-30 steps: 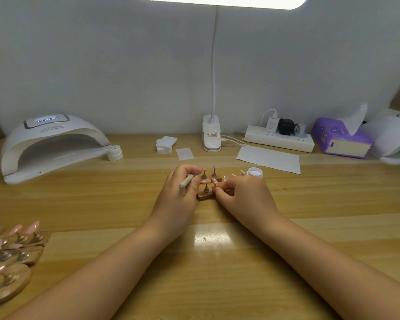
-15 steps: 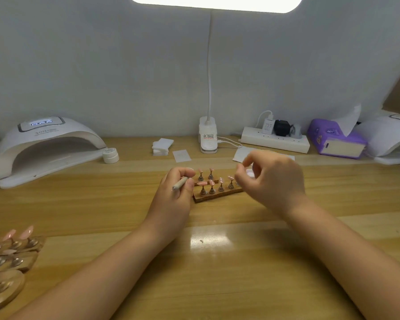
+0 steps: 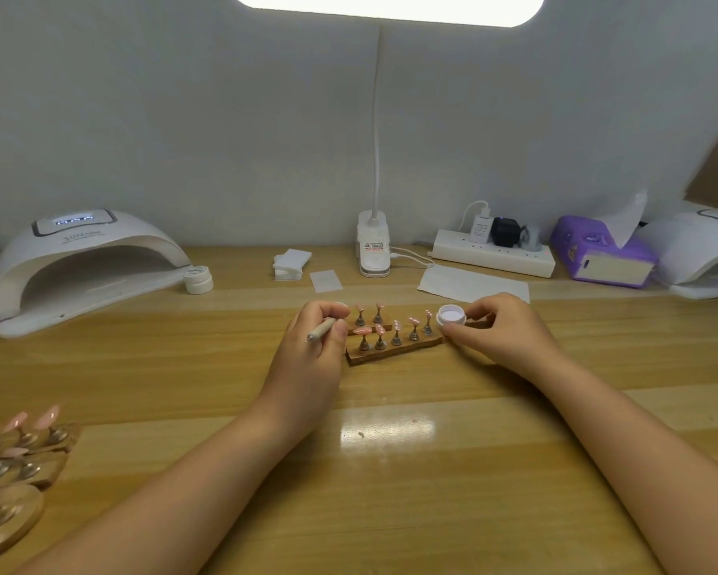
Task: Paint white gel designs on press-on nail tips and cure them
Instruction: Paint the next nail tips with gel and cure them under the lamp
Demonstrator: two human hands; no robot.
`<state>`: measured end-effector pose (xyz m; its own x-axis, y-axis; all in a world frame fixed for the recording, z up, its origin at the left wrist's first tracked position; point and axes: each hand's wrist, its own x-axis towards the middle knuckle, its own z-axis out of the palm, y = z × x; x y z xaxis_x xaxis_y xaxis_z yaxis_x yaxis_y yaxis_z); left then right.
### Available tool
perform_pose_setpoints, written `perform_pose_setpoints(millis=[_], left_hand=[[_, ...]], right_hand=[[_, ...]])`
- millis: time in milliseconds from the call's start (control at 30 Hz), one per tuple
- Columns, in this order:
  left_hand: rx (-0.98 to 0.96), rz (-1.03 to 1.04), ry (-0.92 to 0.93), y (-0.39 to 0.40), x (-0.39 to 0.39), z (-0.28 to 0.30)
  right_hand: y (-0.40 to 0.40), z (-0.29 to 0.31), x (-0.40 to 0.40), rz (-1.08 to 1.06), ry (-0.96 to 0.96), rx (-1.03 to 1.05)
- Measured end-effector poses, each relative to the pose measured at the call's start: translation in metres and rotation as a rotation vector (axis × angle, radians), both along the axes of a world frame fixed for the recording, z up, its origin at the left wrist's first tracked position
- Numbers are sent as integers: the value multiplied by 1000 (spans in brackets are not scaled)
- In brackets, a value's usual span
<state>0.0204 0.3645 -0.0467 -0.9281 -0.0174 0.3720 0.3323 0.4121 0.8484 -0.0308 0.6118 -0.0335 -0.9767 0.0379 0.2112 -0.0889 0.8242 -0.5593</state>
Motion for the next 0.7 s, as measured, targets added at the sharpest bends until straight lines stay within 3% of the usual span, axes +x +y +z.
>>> perform_pose_setpoints(millis=[100, 200, 400, 700], left_hand=[[-1, 13, 31, 0, 1, 0], [49, 15, 141, -1, 5, 7], [201, 12, 415, 2, 17, 30], [115, -14, 455, 9, 26, 35]], right_hand=[[4, 0, -1, -28, 65, 11], [-2, 5, 2, -7, 250, -21], [-40, 26, 24, 254, 601, 153], [-72, 33, 47, 385, 731, 328]])
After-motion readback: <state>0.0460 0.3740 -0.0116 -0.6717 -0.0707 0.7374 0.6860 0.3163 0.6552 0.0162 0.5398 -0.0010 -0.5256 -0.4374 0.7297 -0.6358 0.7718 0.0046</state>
